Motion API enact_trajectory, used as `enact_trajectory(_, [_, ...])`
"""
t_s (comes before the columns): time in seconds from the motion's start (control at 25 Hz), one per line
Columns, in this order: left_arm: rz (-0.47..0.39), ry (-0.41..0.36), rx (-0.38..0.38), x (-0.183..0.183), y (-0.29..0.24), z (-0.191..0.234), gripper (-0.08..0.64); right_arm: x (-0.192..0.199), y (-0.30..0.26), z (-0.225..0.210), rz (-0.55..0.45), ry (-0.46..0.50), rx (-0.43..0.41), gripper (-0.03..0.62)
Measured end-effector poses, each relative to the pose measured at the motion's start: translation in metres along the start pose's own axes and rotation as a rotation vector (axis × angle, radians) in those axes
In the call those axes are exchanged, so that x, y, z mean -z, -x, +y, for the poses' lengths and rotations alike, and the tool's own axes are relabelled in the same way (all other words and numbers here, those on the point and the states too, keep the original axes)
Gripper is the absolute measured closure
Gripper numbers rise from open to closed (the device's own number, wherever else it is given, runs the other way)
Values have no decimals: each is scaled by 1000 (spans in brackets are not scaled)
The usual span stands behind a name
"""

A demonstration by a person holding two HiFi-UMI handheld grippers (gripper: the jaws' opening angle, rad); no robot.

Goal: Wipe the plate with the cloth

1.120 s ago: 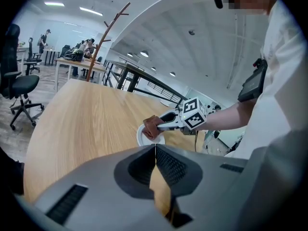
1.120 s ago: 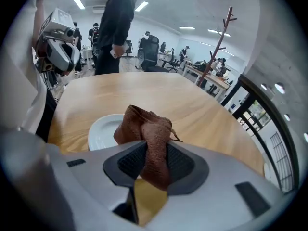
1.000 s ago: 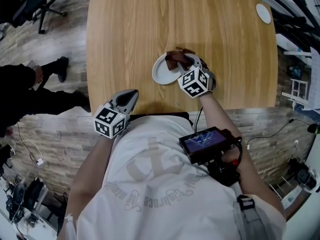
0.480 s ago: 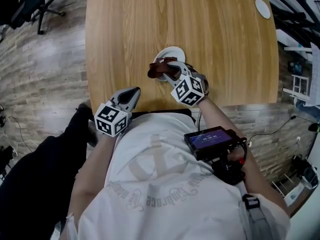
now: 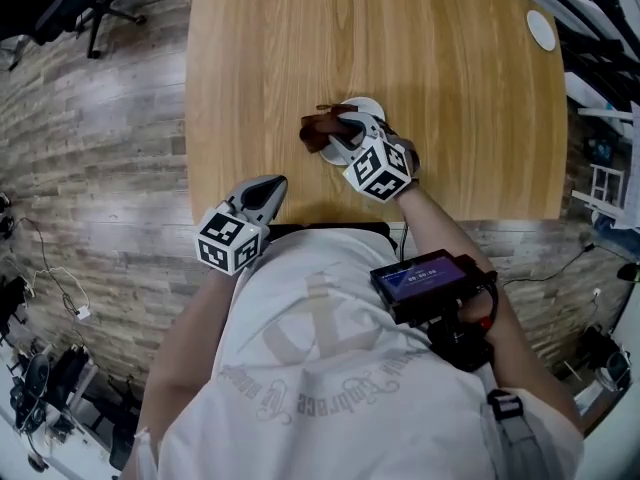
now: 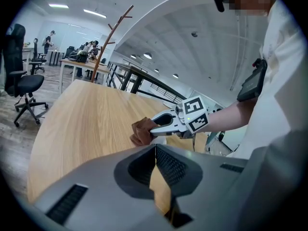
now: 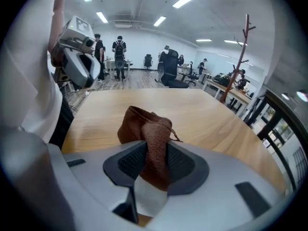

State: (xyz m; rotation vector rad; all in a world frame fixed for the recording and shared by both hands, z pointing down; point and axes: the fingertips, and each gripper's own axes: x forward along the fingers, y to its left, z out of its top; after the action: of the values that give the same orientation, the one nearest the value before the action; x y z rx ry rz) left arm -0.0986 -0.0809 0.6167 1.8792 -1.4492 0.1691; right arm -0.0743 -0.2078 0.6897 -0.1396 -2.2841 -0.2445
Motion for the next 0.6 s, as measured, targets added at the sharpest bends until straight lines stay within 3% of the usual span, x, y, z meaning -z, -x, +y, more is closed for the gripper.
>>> enact_trajectory(0.36, [-2,16,-13,6,5,4,546,42,20,-80,92,-176,196,465])
enact_trajectory(0.48, [-2,9,10,5,2,2,548,57,37,-85,126,-213,241,465])
enact_trajectory(0.6, [5,-5,18,4,2,3,546,66,43,-70,139,-230,234,465])
